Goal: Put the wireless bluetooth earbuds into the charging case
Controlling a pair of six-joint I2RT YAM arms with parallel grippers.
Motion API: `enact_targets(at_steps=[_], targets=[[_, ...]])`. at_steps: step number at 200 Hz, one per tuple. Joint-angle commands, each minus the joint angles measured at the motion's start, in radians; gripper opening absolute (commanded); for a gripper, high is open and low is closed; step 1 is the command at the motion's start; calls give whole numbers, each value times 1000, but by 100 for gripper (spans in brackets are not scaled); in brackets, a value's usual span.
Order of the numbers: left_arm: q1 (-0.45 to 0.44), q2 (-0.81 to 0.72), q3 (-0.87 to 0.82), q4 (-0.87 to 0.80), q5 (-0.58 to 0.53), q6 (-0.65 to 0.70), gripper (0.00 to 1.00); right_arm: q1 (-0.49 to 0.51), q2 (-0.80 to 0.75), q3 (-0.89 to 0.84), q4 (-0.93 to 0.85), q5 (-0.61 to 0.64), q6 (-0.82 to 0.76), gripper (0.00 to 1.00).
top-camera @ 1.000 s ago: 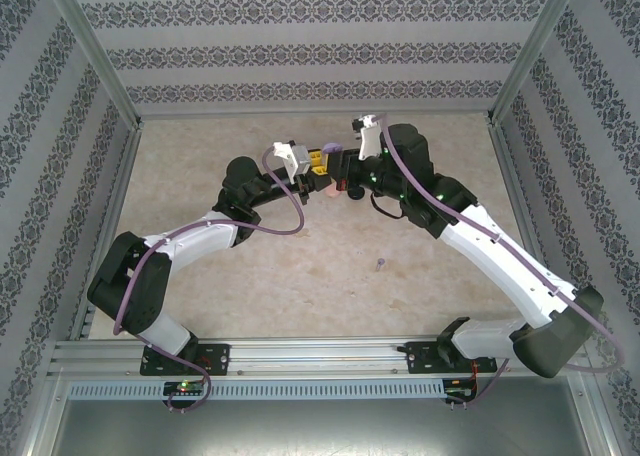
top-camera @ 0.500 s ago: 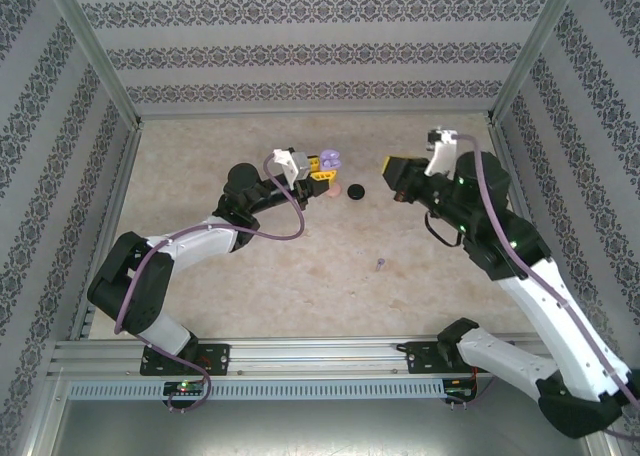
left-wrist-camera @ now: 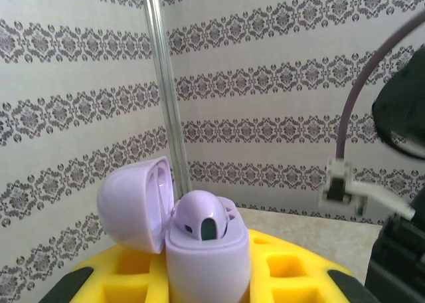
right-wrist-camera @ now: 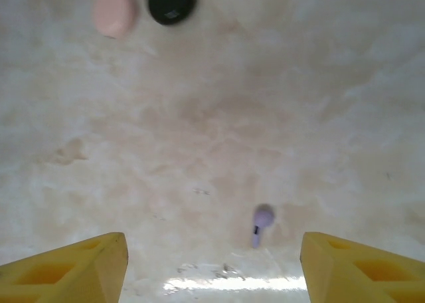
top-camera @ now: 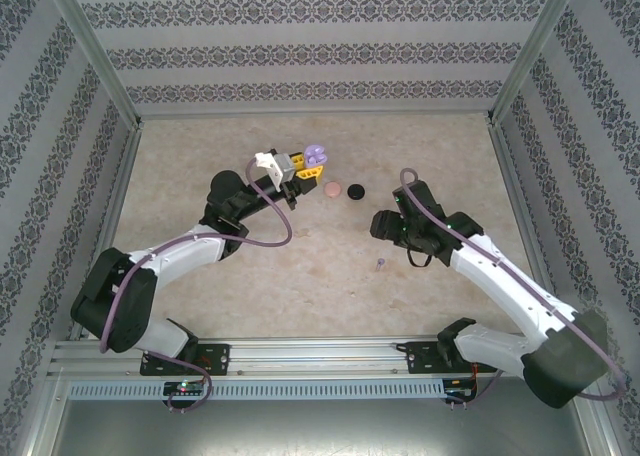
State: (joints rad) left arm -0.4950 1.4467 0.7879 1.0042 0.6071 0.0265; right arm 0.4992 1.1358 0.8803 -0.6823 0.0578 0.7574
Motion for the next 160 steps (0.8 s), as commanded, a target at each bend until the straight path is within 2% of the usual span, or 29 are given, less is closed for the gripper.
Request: enact_targets(at_steps=[1, 33, 73, 160], targets=[[13, -39, -16, 72, -21, 21, 0, -4, 57, -42, -46, 61, 91, 69], [13, -46, -24, 89, -25, 12, 0, 26, 137, -89, 4, 74, 171, 61], [13, -42, -31, 112, -33, 5, 0, 59, 226, -66, 36, 90, 221, 49], [13, -35, -38, 139, -34, -4, 0, 76, 420, -5, 72, 81, 239, 45]])
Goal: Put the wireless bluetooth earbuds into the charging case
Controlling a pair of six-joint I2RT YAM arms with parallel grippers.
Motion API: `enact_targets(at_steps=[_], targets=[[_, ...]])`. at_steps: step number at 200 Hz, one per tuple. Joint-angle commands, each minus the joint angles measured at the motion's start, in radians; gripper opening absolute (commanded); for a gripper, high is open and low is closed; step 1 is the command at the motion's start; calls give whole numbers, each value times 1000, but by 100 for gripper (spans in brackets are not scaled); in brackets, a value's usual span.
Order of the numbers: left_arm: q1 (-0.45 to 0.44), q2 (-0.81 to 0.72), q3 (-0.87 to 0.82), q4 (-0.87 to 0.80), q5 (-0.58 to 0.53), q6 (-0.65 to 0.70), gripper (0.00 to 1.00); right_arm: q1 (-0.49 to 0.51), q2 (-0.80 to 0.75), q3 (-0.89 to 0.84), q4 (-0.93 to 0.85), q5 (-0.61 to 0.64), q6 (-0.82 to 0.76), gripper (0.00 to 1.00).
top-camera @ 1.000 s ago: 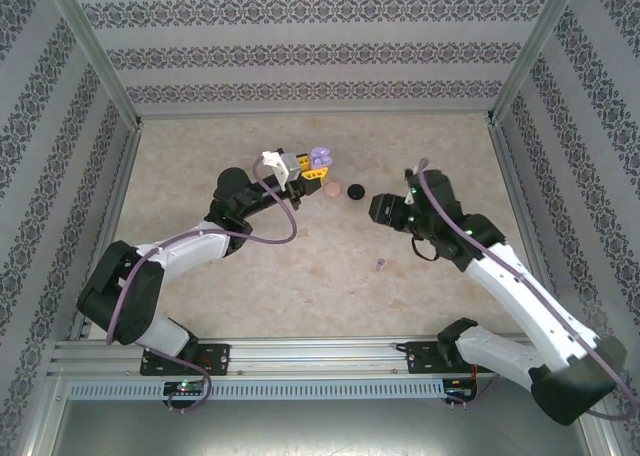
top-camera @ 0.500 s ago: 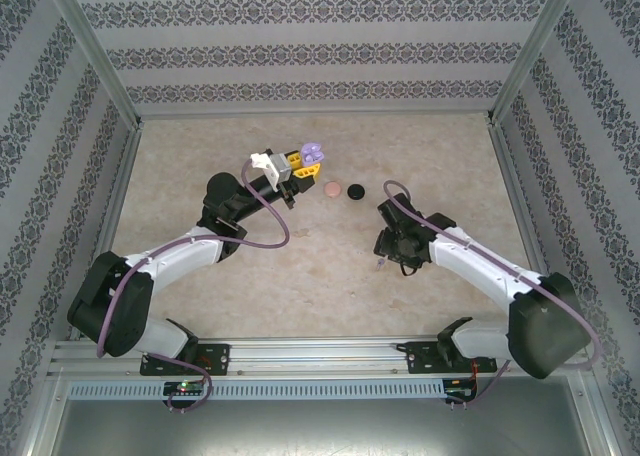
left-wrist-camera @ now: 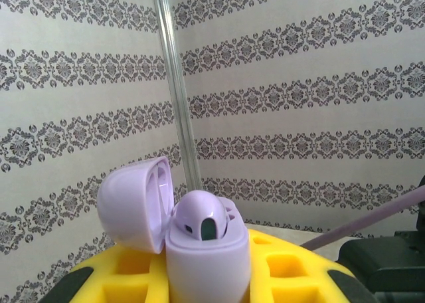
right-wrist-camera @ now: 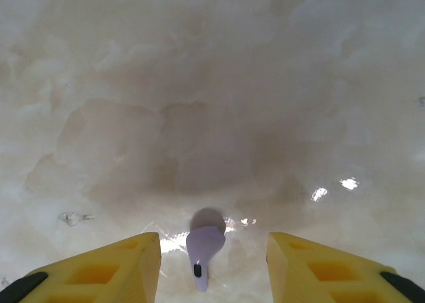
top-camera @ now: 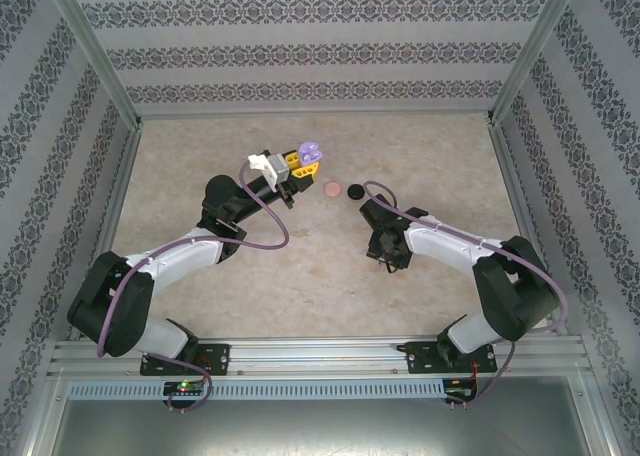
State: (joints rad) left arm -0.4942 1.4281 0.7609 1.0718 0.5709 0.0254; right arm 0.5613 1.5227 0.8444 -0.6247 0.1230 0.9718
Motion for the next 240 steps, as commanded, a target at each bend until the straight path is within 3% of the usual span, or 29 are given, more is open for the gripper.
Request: enact_targets(at_steps=[1, 240], targets=[[12, -16, -12, 72, 2, -3, 0, 14, 35, 31, 14, 14, 25, 45], [14, -27, -26, 66, -6, 4, 0, 64, 126, 12, 31, -6, 47, 37]])
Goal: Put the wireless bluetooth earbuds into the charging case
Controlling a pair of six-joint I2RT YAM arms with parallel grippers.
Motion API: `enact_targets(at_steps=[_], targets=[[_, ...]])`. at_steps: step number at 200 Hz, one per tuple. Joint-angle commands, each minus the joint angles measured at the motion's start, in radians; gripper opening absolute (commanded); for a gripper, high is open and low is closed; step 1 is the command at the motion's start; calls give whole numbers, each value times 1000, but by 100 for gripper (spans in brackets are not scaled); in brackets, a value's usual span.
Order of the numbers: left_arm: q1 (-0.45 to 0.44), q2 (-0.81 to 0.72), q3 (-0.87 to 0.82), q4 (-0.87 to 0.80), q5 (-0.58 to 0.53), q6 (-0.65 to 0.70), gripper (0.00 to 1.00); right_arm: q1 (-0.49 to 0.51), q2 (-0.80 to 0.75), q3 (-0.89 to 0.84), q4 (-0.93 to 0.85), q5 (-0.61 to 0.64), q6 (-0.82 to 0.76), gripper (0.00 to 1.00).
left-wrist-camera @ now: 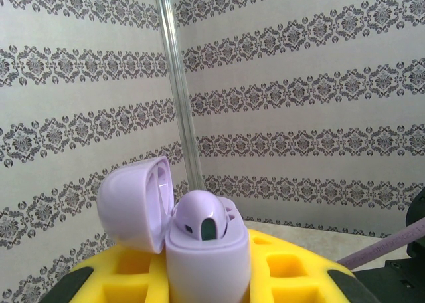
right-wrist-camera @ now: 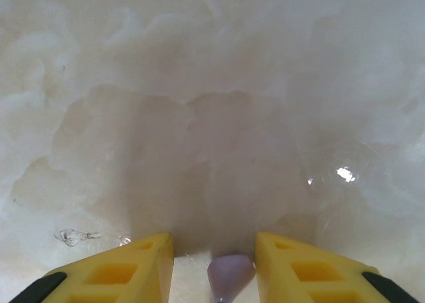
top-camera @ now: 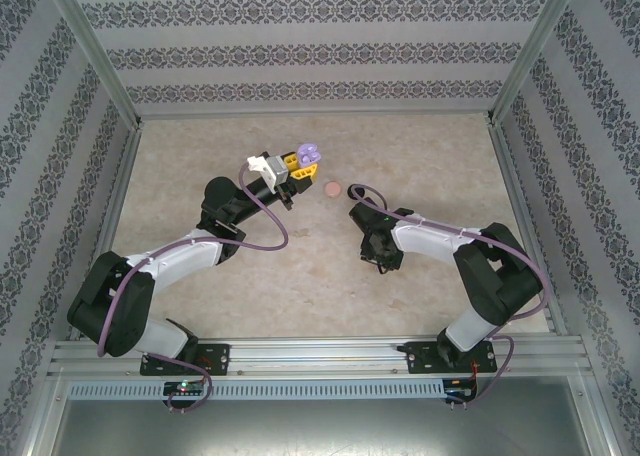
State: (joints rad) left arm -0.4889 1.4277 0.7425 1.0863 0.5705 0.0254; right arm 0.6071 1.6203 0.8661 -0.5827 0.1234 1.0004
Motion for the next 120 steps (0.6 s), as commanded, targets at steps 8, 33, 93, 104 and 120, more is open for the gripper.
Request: enact_targets(at_steps=[8, 33, 93, 104, 120], targets=[[9, -26, -9, 52, -6, 5, 0, 19, 31, -12, -11, -6, 20, 37], [9, -26, -10, 53, -6, 6, 0, 25, 40, -13, -10, -8, 22, 34], [9, -27, -9, 47, -4, 5, 0, 33, 19, -28, 12, -9, 8, 25], [9, -26, -7, 45, -4, 4, 0, 33, 6, -35, 26, -5, -1, 25], [9, -27, -6, 41, -4, 2, 0, 34, -12, -45, 53, -6, -25, 25]])
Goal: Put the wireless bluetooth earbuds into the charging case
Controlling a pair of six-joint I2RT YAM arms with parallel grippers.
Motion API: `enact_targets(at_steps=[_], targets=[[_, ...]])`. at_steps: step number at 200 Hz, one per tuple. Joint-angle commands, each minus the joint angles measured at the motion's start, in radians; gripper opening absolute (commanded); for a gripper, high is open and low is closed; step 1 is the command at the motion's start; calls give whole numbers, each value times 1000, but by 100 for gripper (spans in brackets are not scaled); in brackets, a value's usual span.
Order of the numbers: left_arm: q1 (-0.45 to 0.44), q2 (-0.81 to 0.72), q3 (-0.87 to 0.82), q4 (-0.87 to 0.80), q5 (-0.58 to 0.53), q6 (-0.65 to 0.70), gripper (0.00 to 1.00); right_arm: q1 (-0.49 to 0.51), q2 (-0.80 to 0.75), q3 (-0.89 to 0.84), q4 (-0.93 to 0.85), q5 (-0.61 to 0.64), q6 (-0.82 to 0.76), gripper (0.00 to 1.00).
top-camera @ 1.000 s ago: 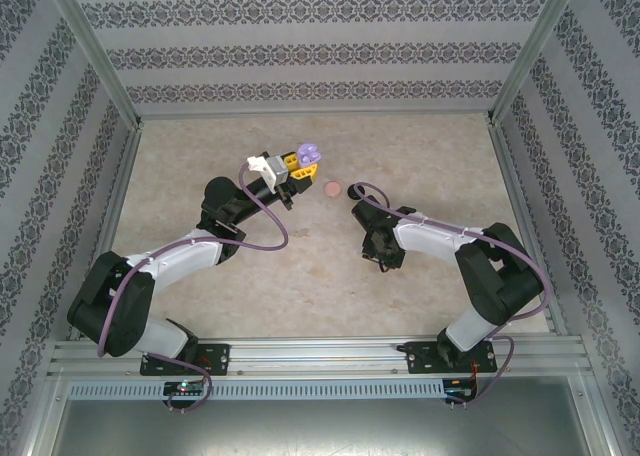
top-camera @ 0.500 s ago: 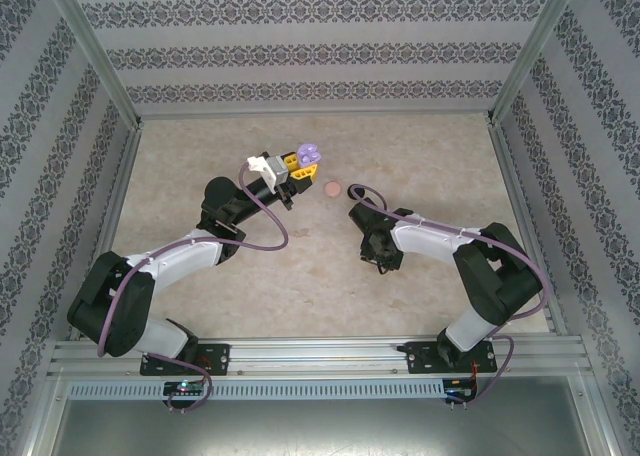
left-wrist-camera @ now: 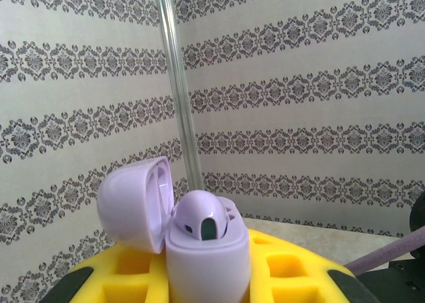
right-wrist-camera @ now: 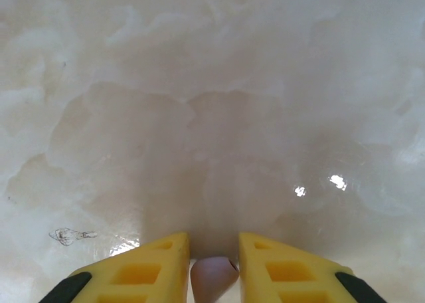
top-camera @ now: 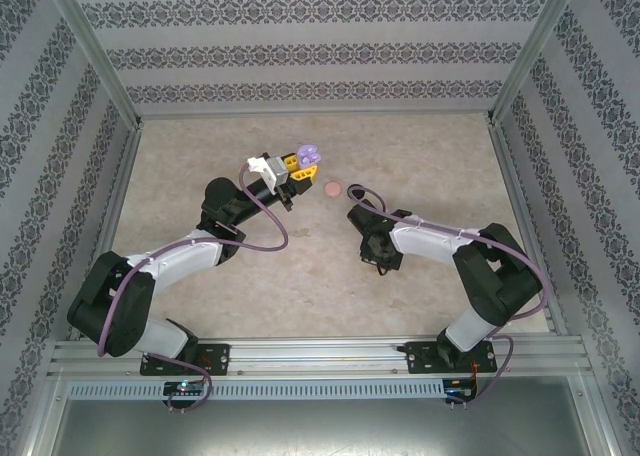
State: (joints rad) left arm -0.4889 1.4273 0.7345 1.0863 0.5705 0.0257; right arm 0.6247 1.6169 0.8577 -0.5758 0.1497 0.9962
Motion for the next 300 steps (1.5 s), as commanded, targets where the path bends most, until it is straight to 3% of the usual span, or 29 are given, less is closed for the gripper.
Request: enact_targets(at_steps=[1, 66, 151, 210, 300], targets=[[8, -27, 2, 41, -3, 2, 0, 16, -10, -38, 49, -32, -24, 25], [8, -31, 7, 30, -3, -4, 0, 14, -54, -31, 158, -73, -173, 24], [8, -59, 13, -26, 4, 5, 0, -25, -273, 1, 171, -58, -250, 24], [9, -63, 30, -74, 13, 14, 0, -77, -399, 205, 133, -124, -354, 24], [8, -12, 68, -107, 78, 11, 0, -85, -401, 538, 162, -243, -442, 23]])
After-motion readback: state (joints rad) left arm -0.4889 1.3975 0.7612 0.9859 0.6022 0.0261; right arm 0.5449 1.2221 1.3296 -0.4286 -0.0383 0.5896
